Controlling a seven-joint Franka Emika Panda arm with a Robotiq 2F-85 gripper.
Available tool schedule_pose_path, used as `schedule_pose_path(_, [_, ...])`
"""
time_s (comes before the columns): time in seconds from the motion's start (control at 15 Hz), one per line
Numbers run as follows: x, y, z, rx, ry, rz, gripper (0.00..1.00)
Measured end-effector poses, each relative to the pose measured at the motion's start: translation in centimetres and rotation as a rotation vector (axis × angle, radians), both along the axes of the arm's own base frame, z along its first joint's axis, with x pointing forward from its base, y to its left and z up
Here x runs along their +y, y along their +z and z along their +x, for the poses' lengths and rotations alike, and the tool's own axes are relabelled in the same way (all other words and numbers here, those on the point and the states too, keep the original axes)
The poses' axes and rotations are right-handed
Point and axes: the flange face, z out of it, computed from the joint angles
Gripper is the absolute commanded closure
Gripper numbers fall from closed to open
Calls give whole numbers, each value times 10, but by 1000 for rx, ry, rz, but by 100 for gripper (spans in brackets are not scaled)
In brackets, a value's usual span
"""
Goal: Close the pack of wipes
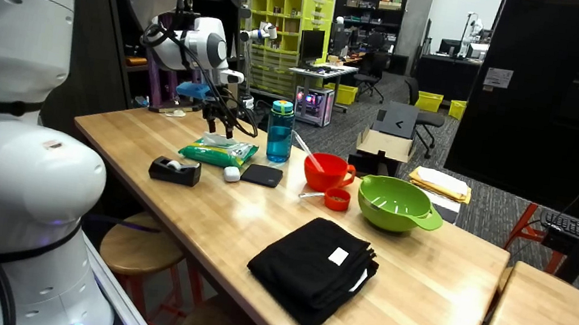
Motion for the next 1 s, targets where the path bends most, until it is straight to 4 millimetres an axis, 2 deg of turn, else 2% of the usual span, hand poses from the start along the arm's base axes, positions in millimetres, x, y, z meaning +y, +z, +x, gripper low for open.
schedule_pose_path(0.4, [-9, 2, 7, -5, -6, -1, 0])
schedule_pose_path(1.0, [-21, -8, 13, 13, 24, -9, 0])
